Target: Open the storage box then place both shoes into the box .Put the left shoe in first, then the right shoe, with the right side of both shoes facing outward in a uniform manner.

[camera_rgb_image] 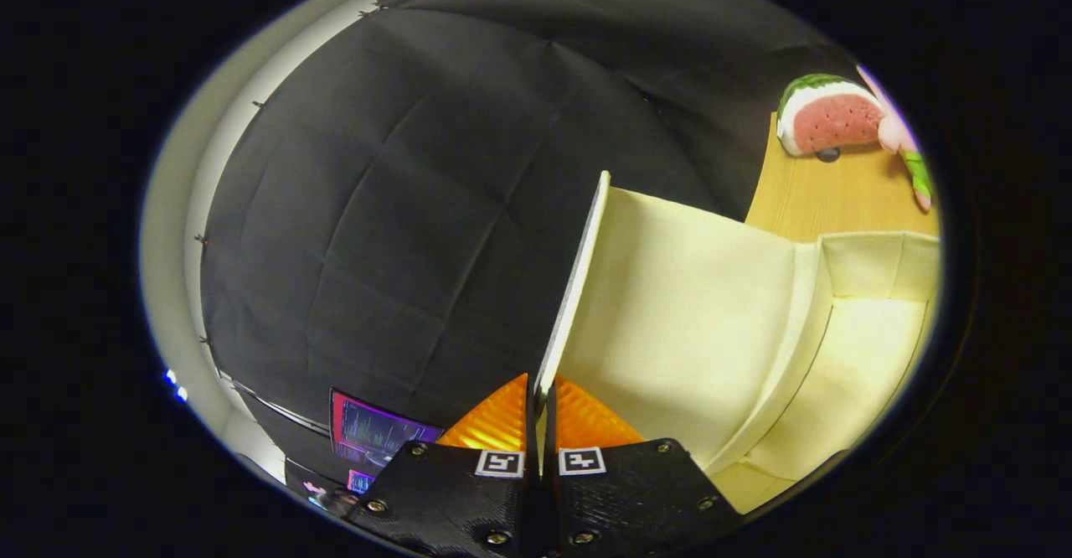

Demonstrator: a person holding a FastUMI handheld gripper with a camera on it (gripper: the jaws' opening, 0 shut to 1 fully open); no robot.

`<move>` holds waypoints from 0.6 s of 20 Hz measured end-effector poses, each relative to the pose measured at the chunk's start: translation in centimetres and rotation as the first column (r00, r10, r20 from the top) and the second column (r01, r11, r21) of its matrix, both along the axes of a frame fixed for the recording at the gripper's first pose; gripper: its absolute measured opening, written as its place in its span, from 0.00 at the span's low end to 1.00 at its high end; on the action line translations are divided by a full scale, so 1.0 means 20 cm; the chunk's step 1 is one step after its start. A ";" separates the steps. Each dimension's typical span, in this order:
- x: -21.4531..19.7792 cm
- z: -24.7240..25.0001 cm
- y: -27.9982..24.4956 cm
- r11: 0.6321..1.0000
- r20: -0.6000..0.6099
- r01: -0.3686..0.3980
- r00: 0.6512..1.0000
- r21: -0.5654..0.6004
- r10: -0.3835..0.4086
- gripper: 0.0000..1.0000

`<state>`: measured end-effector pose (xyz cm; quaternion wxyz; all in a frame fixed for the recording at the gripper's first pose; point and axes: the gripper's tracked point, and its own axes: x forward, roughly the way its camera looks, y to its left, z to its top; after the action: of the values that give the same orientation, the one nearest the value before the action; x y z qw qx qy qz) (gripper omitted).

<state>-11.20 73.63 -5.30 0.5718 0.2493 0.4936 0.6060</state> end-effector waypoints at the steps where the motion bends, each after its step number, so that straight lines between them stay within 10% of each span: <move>1: -0.02 -0.02 0.04 1.000 -0.016 0.005 1.000 -0.010 -0.005 0.01; 12: -0.20 -0.45 0.26 0.974 0.001 -0.034 0.999 -0.226 0.035 0.15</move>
<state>-15.16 78.91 -14.34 0.5871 0.1725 0.5622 0.5564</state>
